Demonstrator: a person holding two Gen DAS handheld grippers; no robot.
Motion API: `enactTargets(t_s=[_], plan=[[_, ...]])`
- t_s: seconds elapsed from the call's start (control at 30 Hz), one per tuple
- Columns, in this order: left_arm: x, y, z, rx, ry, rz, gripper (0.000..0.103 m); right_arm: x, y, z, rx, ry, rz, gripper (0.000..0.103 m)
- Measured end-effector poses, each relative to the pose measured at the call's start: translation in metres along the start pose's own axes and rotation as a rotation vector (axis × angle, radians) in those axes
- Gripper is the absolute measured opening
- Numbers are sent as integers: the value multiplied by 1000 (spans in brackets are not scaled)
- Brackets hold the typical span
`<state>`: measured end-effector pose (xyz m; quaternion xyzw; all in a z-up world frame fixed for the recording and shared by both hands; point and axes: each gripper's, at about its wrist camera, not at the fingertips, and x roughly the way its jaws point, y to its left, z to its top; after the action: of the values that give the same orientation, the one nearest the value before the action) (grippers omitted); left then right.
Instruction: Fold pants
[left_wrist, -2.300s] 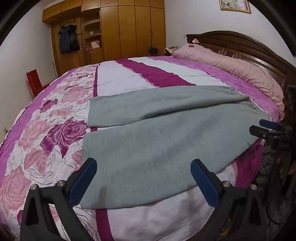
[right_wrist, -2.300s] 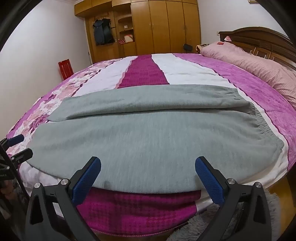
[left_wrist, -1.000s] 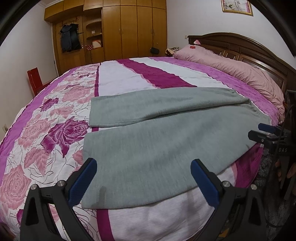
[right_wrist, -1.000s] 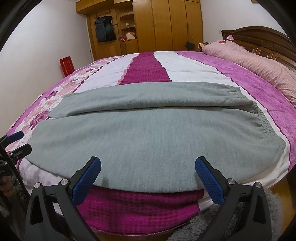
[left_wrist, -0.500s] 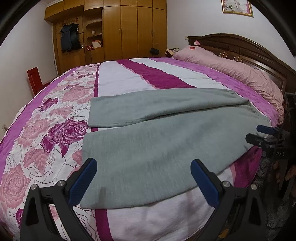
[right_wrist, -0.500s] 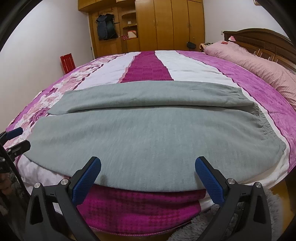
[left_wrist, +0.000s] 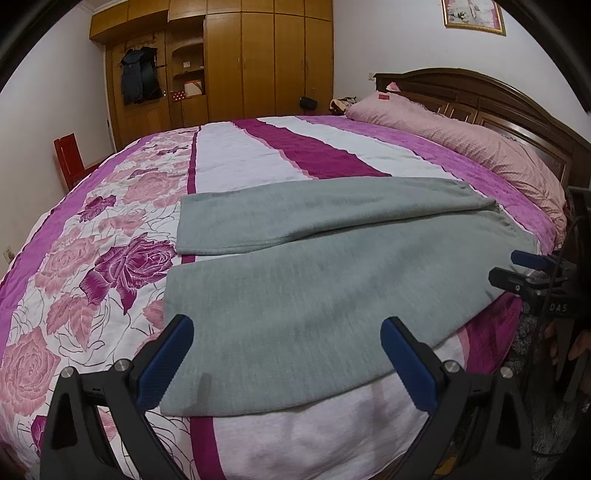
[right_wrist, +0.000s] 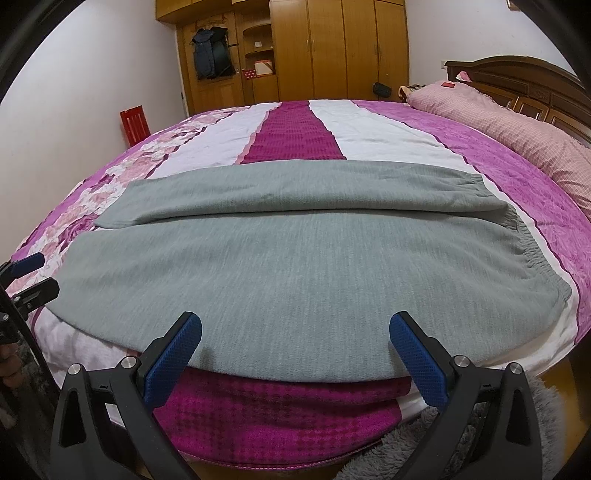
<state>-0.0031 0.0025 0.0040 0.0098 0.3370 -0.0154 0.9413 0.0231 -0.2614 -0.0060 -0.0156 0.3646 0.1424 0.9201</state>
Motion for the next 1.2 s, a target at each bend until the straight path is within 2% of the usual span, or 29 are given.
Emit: enactTargets(t_s=[0.97, 1.07, 1.2], plan=[[4, -3, -2, 15, 13, 2, 103, 1, 1, 0, -1, 1, 1, 102], [6, -5, 1, 30, 24, -2, 103, 3, 1, 2, 1, 9, 22, 101], [11, -3, 16, -9, 52, -70, 103, 4, -2, 15, 12, 4, 92, 101]])
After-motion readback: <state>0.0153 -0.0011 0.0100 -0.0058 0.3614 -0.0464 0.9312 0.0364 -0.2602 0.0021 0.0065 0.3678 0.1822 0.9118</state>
